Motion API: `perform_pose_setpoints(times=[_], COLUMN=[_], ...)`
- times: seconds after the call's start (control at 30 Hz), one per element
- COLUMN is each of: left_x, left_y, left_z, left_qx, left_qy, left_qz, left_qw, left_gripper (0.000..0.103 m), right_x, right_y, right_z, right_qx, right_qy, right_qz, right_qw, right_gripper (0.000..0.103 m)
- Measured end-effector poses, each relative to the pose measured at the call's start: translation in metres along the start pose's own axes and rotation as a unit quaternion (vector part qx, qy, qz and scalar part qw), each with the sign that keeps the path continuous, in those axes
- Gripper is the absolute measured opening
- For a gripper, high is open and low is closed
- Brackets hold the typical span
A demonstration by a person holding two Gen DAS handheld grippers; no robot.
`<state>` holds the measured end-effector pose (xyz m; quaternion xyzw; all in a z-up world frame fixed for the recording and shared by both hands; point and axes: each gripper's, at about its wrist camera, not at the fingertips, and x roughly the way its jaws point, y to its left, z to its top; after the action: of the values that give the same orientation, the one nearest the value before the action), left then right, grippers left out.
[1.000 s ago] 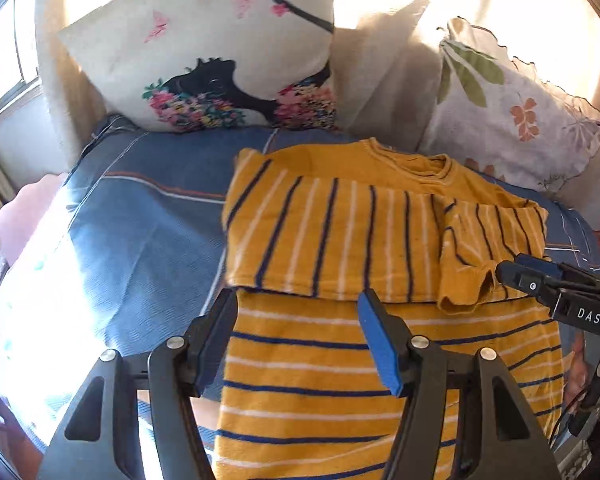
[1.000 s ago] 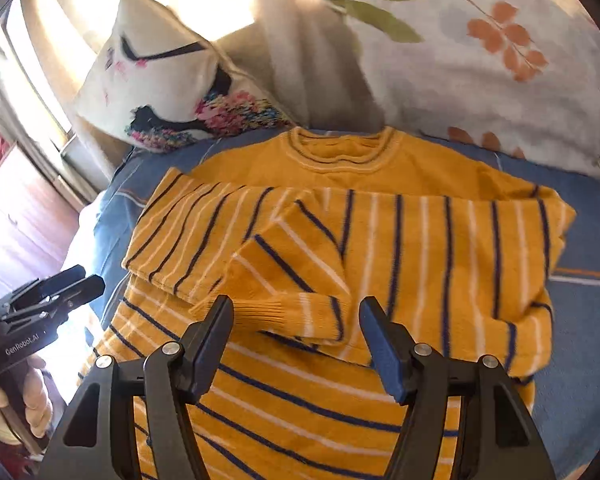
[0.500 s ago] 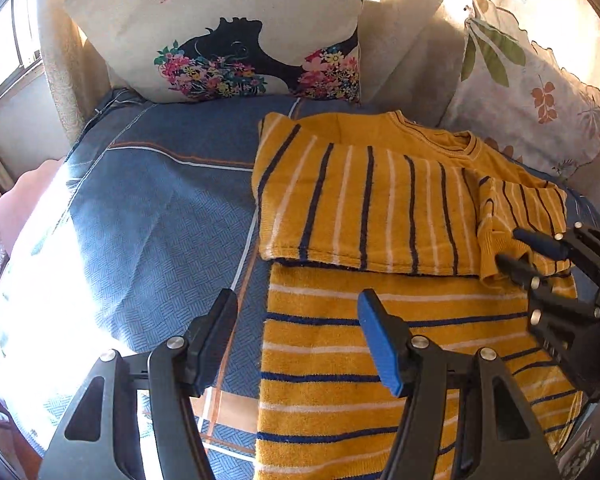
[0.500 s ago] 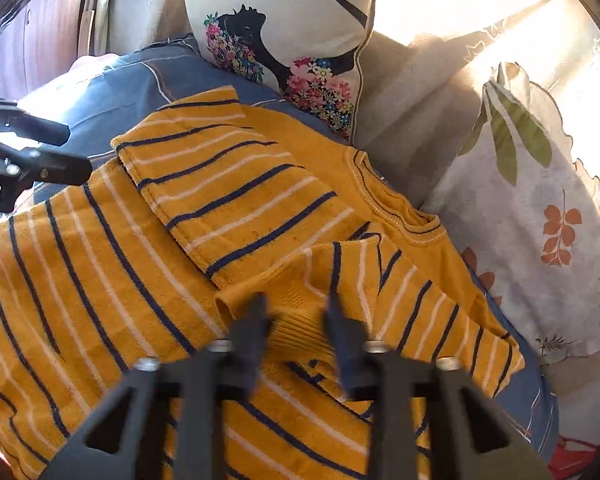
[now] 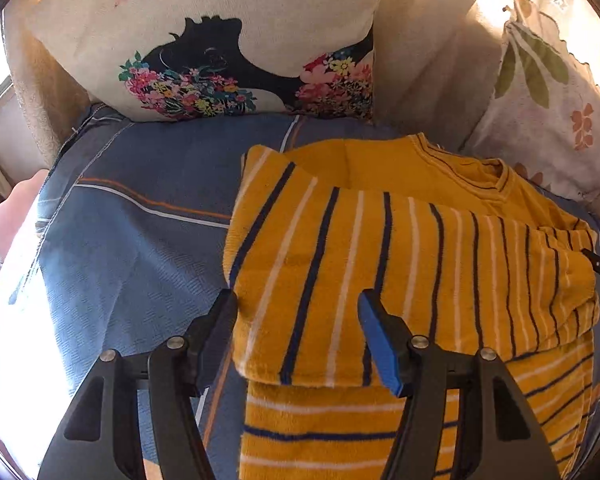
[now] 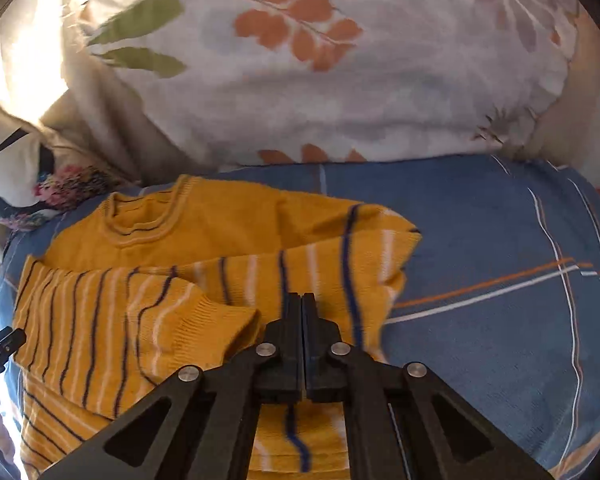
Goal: Fold small clothes
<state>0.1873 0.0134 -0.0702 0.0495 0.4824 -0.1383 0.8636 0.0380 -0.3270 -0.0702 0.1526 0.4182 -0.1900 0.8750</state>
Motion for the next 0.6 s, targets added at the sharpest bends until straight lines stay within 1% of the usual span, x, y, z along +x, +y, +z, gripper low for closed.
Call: perform_pose_setpoints(times=[0.1,0.17,0.2,0.23,0.27,0.3,0.33,0.37,0.43,0.53,0.6], left_x=[0.015,0.015,0.012,0.008,0.003,-0.002,-0.009,-0.016,-0.027,-0.04,-0.047], left_y=[-0.003,-0.005,-0.005,-0.003,0.0,0.002,0.006,0.009,0.016,0.026,0.032], left_z=[-0.001,-0.002,-0.003,-0.004,-0.007,-0.01,-0.016,-0.023,-0.041,-0.073,-0.094], left_qx=[0.009,0.017,0.017,0.012,0.005,-0.001,-0.004,-0.007,-0.012,-0.019,-0.025], left_qy=[0.017,0.014,0.015,0.015,0.015,0.016,0.016,0.015,0.018,0.038,0.052], left_qz=[0.016,0.018,0.015,0.008,-0.001,-0.006,-0.011,-0.016,-0.021,-0.023,-0.021], left_qw=[0.9997,0.9996,0.9996,0.9998,0.9999,0.9999,0.9998,0.9997,0.9995,0.9988,0.9981], left_gripper=[0.062,0.062,0.062,0.062,0.062,0.062,0.062,0.062,0.062,0.062,0.062], right_x=[0.001,-0.012,-0.018,-0.023,-0.029,-0.034,-0.042,-0.048,-0.059,-0.065,-0.073], right_y=[-0.018,-0.024,-0.023,-0.023,-0.022,-0.021,-0.022,-0.021,-0.019,-0.021,-0.026], right_z=[-0.005,-0.009,-0.012,-0.016,-0.021,-0.026,-0.036,-0.045,-0.066,-0.102,-0.123], right_qx=[0.023,0.042,0.044,0.042,0.04,0.04,0.041,0.039,0.025,0.01,0.007], right_qy=[0.009,-0.002,-0.001,0.0,-0.001,0.0,0.001,0.002,0.014,0.049,0.06], right_qz=[0.0,0.021,0.029,0.033,0.041,0.049,0.064,0.078,0.095,0.103,0.101], right_qw=[1.0,0.999,0.999,0.999,0.998,0.998,0.997,0.996,0.995,0.993,0.993], right_gripper=[0.001,0.003,0.004,0.01,0.021,0.029,0.044,0.051,0.052,0.052,0.052])
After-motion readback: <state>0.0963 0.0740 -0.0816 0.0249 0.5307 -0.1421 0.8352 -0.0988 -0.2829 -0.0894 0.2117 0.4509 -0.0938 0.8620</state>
